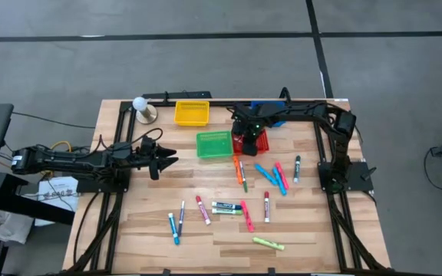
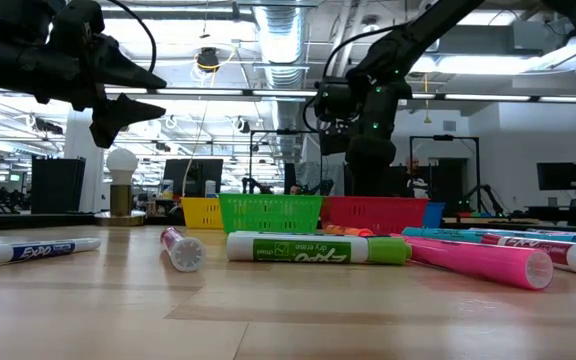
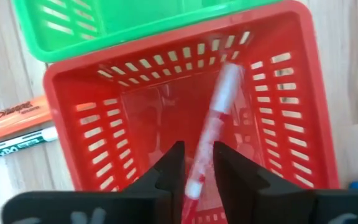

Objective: Pick & Place Markers
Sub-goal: Put the small red marker pen into the red bin, then put the small green marker pen into the red bin

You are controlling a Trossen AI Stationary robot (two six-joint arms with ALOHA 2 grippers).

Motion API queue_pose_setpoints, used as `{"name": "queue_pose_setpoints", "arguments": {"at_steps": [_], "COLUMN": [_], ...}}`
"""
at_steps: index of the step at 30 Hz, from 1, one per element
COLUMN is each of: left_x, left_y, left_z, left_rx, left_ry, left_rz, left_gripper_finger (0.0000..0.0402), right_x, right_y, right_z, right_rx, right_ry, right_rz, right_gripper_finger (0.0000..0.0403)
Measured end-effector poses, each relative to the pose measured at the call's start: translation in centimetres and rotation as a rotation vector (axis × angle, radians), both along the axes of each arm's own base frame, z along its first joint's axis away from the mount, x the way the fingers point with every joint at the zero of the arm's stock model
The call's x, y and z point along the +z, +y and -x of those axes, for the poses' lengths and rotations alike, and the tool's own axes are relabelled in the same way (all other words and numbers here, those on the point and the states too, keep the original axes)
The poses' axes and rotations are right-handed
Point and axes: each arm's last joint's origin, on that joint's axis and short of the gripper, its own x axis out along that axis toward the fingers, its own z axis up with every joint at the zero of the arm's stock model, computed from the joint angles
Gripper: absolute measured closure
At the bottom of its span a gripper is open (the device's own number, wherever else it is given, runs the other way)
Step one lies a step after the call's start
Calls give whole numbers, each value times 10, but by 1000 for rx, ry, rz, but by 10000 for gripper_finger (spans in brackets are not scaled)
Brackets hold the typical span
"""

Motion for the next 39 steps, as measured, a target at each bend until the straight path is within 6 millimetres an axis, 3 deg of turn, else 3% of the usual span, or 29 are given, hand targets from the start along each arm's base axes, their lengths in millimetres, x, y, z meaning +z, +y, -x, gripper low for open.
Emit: {"name": "queue_pose_setpoints", "arguments": {"at_steps": [5,8,16,22,28,34,39], "left_x": [0,0,1,1,1,1,1], "left_y": [0,0,0,0,0,0,0], "left_z": [0,0,0,0,0,0,0], "left_rx": [0,0,0,0,0,0,0], "left_ry": [0,-1,-5,-7,-8,-8,-9], "left_rz": [0,0,0,0,-1,-1,-1], "left_gripper_finger": [192,192,192,192,192,192,192], "right_x": [3,15,78,133,172,185,183], "right_y": [0,-1,7,48,100,148,179], "right_z": [0,-3,-5,13,32,41,41], "right_rx": [-11,-30,-42,7,52,92,91], "right_ry": [12,20,6,-97,-193,-221,-190], "right_rz": [-6,-14,-18,-24,-48,-97,-142], "right_gripper_finger": [295,286,285,284,284,284,284]}}
